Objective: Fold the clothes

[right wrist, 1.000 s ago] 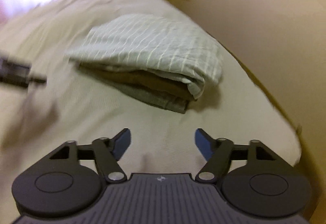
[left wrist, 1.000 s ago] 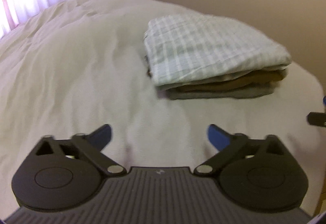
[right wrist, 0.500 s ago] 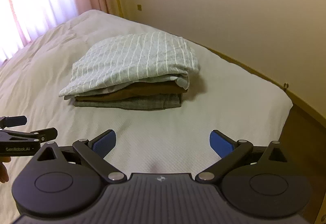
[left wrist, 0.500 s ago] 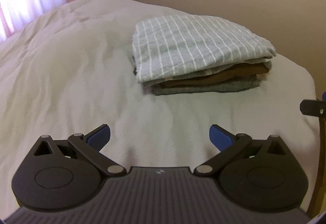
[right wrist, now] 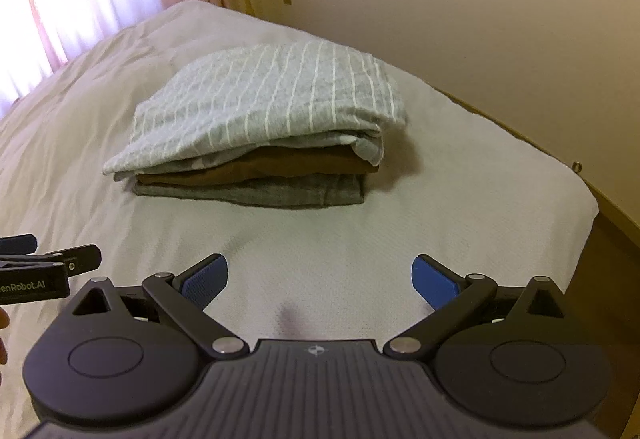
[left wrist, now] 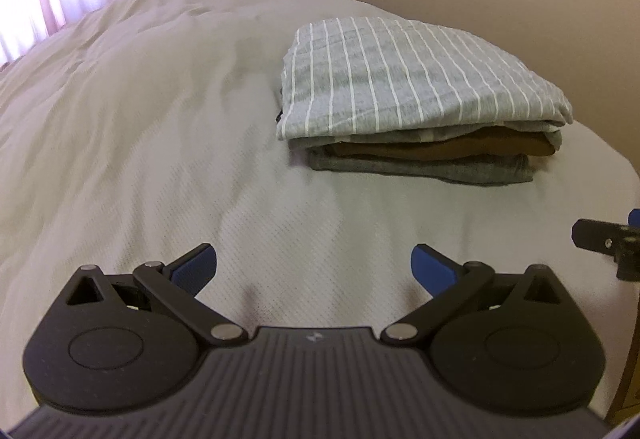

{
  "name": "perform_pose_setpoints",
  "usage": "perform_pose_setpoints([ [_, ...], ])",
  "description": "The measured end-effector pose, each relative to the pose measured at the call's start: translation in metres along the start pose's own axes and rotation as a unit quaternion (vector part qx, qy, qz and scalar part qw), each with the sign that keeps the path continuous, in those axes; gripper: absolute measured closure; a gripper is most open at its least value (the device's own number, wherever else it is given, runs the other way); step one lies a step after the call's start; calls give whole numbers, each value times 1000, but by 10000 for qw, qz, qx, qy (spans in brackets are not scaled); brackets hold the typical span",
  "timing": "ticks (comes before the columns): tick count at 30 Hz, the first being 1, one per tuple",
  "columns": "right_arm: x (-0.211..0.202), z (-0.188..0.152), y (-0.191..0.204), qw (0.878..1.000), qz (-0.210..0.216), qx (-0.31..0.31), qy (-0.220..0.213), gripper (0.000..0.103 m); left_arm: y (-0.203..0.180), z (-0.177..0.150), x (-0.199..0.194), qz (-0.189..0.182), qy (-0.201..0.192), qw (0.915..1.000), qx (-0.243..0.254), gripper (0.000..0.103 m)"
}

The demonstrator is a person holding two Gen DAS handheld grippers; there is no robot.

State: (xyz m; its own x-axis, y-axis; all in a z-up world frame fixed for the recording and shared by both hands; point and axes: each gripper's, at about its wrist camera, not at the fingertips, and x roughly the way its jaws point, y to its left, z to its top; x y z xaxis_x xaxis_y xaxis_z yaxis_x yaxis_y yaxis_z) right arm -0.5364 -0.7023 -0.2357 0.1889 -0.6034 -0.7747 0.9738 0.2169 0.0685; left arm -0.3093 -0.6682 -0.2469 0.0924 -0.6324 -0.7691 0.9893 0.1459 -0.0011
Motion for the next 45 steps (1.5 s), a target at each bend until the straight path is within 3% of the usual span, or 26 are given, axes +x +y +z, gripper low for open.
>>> perform_pose_setpoints([
  [11, 8, 2, 9, 9998, -104, -46, 170, 2, -8, 3, -9, -6, 50, 10000, 69, 1],
  [19, -6, 8, 23, 9996, -117, -133, 213, 2, -5, 2, -36, 25, 48, 9999, 124, 1],
  [34, -90, 25, 36, 9995, -221, -171, 157, 2, 3, 9, -118, 200, 26, 9998, -2, 1],
  [45, -143, 20, 44, 10000, 7, -85, 10, 2, -5, -3, -167, 202, -49, 9997, -122, 1],
])
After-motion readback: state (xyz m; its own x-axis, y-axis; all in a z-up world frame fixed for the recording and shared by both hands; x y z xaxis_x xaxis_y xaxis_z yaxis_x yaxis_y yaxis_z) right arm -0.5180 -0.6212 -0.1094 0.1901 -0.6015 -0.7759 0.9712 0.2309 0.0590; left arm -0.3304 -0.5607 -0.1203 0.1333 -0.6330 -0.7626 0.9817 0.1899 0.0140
